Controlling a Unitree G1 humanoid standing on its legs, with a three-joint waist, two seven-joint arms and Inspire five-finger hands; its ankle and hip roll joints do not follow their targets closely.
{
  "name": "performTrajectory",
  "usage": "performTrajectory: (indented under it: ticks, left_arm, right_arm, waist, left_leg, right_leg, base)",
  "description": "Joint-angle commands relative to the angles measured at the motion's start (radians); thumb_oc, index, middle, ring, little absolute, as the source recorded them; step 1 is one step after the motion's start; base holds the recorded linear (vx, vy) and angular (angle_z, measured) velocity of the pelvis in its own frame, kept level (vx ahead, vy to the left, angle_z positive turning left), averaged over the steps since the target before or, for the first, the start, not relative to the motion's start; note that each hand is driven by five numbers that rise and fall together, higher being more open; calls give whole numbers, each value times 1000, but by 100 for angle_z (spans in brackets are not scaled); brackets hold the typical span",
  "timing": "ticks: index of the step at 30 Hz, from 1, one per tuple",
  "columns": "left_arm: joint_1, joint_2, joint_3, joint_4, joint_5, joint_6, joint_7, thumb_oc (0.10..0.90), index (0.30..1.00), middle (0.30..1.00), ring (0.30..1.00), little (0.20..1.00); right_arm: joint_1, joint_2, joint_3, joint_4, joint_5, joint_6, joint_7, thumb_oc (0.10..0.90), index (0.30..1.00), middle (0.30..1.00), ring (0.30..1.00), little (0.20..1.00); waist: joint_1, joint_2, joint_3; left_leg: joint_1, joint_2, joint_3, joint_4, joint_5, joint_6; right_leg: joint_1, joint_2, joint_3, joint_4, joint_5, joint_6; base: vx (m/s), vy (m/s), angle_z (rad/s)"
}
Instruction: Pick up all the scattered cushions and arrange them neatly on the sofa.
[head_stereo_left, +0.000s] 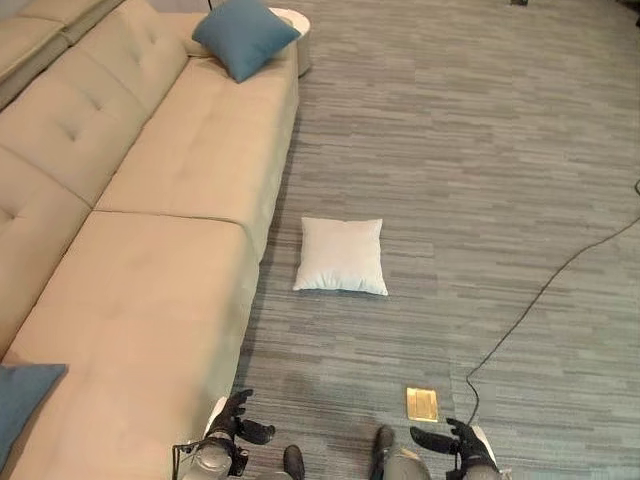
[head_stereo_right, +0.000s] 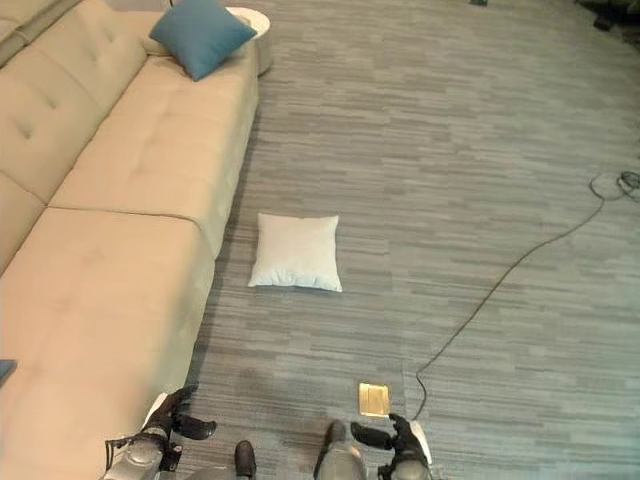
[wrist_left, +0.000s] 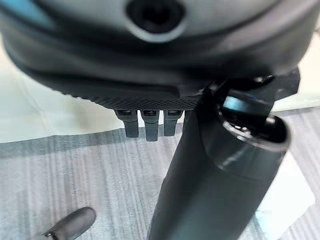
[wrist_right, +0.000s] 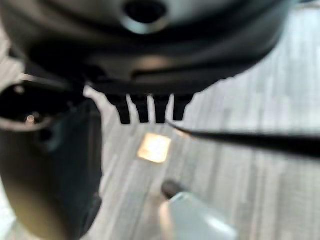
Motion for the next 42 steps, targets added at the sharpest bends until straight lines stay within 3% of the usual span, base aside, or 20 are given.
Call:
performTrajectory:
  ticks: [1,3,4,5,6,7,10,14,17,18,22,26,27,28,29,31,35,37,39,42]
  left_arm:
    - [-18,-17,27,-36,-3,-35,26,800,900,900,900,900]
    - [-19,-39,17,-17,-10,-35,19,800,900,900,900,900]
    - [-19,-39,17,-17,-10,-35,19,800,900,900,900,900]
    - [-26,-49,3,-23,-17,-33,12,800,900,900,900,900]
    - [-26,-49,3,-23,-17,-33,12,800,900,900,900,900]
    - [-29,-51,-1,-41,-27,-36,7,800,900,900,900,900]
    - [-28,-52,-4,-47,-33,-34,3,800,900,900,900,900]
    - [-38,-55,-13,-33,-17,-21,8,800,900,900,900,900]
    - [-38,-55,-14,-26,-12,-20,12,800,900,900,900,900]
    - [-35,-53,-13,-27,-13,-20,12,800,900,900,900,900]
    - [-13,-50,4,-22,-18,-15,10,800,900,900,900,900]
    - [-2,-49,17,-4,-23,-12,9,800,900,900,900,900]
    - [1,-39,21,-10,-24,-12,10,800,900,900,900,900]
    - [1,-39,21,-10,-24,-11,10,800,900,900,900,900]
    - [-2,-27,20,-32,-26,-12,11,800,900,900,900,900]
    - [-9,-14,13,-47,-26,-16,16,800,900,900,900,900]
    - [-19,-11,11,-46,-21,-18,14,800,900,900,900,900]
    - [-23,-10,10,-41,-18,-18,13,800,900,900,900,900]
    - [-28,-11,10,-29,-10,-20,12,800,900,900,900,900]
    - [-29,-16,9,-18,2,-24,16,800,900,900,900,900]
  right_arm:
    - [24,-80,13,-10,-12,-17,-13,800,900,900,900,900]
    - [38,-77,7,-8,2,-31,-17,800,900,900,900,900]
    - [38,-76,7,-8,2,-31,-17,800,900,900,900,900]
    - [38,-82,-1,-6,18,-36,-24,800,900,900,900,900]
    - [38,-81,-1,-6,18,-36,-24,800,900,900,900,900]
    - [44,-86,-6,-3,29,-38,-27,800,900,900,900,900]
    - [51,-87,-11,5,37,-35,-26,800,900,900,900,900]
    - [62,-83,-13,8,55,-37,-30,800,900,900,900,900]
    - [62,-80,-10,11,55,-38,-35,800,900,900,900,900]
    - [61,-78,-9,13,59,-39,-39,800,900,900,900,900]
    - [75,-66,-6,0,51,-33,-35,800,900,900,900,900]
    - [77,-54,-6,17,38,-25,-30,800,900,900,900,900]
    - [76,-49,-5,26,24,-20,-22,800,900,900,900,900]
    - [76,-49,-5,26,24,-20,-22,800,900,900,900,900]
    - [69,-52,-6,23,24,-18,-20,800,900,900,900,900]
    - [63,-51,-9,23,29,-17,-19,800,900,900,900,900]
    - [45,-58,-8,27,26,-19,-17,800,900,900,900,900]
    - [39,-62,-6,26,27,-20,-17,800,900,900,900,900]
    - [32,-70,-8,22,24,-19,-17,800,900,900,900,900]
    - [35,-77,-7,13,23,-21,-16,800,900,900,900,900]
  waist:
    - [5,-13,-37]
    - [-3,-12,-48]
    - [-6,-14,-52]
    - [-4,-23,-31]
    - [-7,-25,-35]
    - [-1,-31,-13]
    - [2,-39,-3]
    - [14,-58,-6]
    - [23,-51,-10]
    - [37,-43,-12]
    - [49,-40,-29]
    - [63,-53,-55]
    - [67,-55,-65]
    - [68,-56,-65]
    - [55,-50,-49]
    - [44,-38,-35]
    - [35,-15,-25]
    - [34,-16,-23]
    - [27,-12,-17]
    - [11,-21,-5]
  left_leg:
    - [4,-31,-135,132,-180,-4]
    - [-15,-1,-139,219,-176,-49]
    - [-21,-3,-141,219,-173,-49]
    - [-102,28,-120,394,-126,-80]
    - [-108,26,-122,394,-124,-80]
    - [-167,71,-81,529,-85,-90]
    - [-199,100,-45,583,-65,-88]
    - [-279,60,-28,423,-94,-66]
    - [-301,54,-38,293,-22,-74]
    - [-322,49,-41,199,40,-89]
    - [-311,56,-3,136,67,-78]
    - [-291,37,-1,156,43,-59]
    - [-238,11,18,153,-4,-18]
    - [-239,11,19,153,-4,-18]
    - [-208,0,16,156,-27,7]
    - [-179,-5,11,152,-46,22]
    - [-123,-4,4,128,-71,19]
    - [-102,-8,-6,128,-98,12]
    - [-96,-6,-10,129,-93,12]
    - [-68,-15,-36,130,-113,0]
  right_leg:
    - [55,38,-34,-30,38,1]
    - [97,60,-52,-53,21,-24]
    - [94,57,-54,-55,23,-24]
    - [136,65,-73,-69,2,-48]
    - [132,63,-75,-70,4,-48]
    - [172,76,-98,-80,-23,-78]
    - [203,88,-109,-89,-43,-99]
    - [262,117,-113,-136,-72,-92]
    - [290,141,-113,-148,-89,-86]
    - [321,166,-107,-152,-109,-82]
    - [354,187,-99,-133,-145,-78]
    - [369,160,-92,-74,-162,-55]
    - [319,100,-99,101,-129,-12]
    - [317,99,-97,104,-131,-12]
    - [254,65,-92,255,-74,22]
    - [186,42,-78,353,-39,30]
    - [159,6,-134,254,-76,-6]
    - [157,-4,-136,235,-98,1]
    - [113,-4,-151,148,-51,-11]
    - [87,1,-94,22,6,8]
  base:
    - [350,-298,32]
    - [233,-282,34]
    - [111,-288,24]
    - [35,-166,31]
    - [96,-334,37]
    - [51,-168,19]
    - [121,-210,13]
    - [249,-110,30]
    - [234,-23,16]
    - [277,-12,2]
    - [333,51,-8]
    - [272,108,-24]
    - [247,169,-22]
    - [336,261,-18]
    - [89,95,-15]
    - [133,109,6]
    - [218,-3,13]
    - [214,-86,8]
    - [119,-125,3]
    - [173,-163,4]
